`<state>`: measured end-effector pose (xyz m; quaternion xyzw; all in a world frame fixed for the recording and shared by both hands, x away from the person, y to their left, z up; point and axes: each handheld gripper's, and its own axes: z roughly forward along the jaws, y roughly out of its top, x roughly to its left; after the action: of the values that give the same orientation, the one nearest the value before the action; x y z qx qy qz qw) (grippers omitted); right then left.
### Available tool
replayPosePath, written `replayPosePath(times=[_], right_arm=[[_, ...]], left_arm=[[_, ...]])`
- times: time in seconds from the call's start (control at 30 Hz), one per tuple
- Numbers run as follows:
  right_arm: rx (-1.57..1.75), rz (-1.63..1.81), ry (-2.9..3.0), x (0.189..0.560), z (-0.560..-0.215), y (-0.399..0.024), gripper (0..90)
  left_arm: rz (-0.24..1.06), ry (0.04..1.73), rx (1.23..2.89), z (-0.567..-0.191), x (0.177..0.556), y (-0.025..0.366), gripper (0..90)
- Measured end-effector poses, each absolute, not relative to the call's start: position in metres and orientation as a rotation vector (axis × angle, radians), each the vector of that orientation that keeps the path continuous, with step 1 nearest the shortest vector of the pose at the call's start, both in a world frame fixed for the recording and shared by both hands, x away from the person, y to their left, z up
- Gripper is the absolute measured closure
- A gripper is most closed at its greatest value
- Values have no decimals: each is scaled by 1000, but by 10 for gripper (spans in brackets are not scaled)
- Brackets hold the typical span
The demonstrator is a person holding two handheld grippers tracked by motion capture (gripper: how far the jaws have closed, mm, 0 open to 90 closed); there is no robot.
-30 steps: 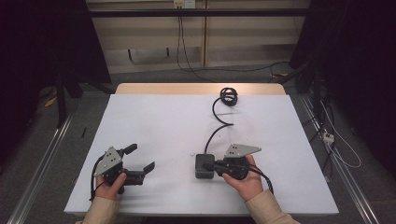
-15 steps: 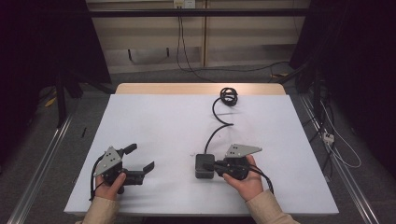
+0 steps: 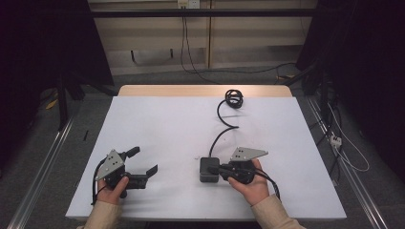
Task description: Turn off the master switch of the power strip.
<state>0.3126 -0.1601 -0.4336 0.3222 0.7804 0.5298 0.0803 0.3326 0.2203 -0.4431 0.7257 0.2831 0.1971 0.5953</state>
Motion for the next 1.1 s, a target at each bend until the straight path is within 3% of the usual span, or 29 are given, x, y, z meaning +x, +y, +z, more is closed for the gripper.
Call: replayPosePath(times=[1.1], right_arm=[[1008, 1692, 2275, 315, -428, -166, 900]], left_arm=[[457, 667, 1680, -444, 333, 221, 35]])
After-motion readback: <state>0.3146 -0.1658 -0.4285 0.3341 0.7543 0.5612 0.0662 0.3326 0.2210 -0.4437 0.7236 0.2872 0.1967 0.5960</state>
